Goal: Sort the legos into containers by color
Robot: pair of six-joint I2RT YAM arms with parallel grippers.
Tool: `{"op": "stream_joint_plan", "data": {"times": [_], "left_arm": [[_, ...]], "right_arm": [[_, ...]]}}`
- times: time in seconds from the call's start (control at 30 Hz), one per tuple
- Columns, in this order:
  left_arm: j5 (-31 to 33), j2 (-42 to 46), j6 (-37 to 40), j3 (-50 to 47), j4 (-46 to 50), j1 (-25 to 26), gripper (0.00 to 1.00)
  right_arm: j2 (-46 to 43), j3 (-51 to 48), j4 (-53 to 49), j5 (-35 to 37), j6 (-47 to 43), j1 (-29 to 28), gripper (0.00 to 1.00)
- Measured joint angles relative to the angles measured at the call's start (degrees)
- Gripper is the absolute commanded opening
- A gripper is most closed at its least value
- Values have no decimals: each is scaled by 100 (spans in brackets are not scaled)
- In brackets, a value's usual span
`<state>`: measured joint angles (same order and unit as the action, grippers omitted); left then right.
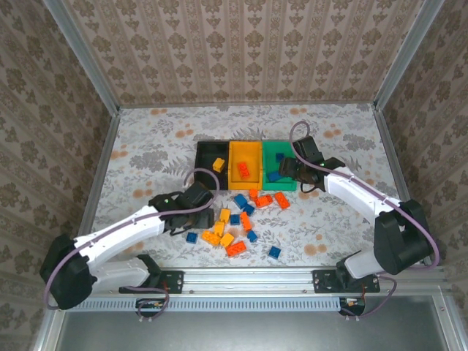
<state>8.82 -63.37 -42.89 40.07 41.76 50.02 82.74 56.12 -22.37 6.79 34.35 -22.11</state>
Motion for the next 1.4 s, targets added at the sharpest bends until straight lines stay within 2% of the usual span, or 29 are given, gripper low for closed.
{"op": "stream_joint_plan", "data": {"times": [0.23, 0.57, 0.77, 0.93, 1.07, 1.27, 1.4], "left_arm": [[-166, 925, -219, -793, 323, -17, 64], [-461, 240, -254, -1156, -234, -94, 60], [-474, 13, -184, -1222, -542, -219, 48], [-455, -52, -72, -1231, -662, -256, 28], [-457, -28, -2, -1163, -614, -236, 25], [-457, -59, 76, -243, -365, -74, 25], [-457, -852, 315, 1029, -671, 28, 25]], "right_arm": [[0, -13, 72, -15, 2, 0, 65], [-24, -15, 114, -11, 24, 0, 65], [-118, -37, 122, -9, 39, 0, 65], [-129, -48, 120, 9, 39, 0, 65], [-129, -48, 120, 11, 39, 0, 65], [-413, -192, 129, 22, 44, 35, 66], [-629, -404, 151, 31, 63, 105, 66]]}}
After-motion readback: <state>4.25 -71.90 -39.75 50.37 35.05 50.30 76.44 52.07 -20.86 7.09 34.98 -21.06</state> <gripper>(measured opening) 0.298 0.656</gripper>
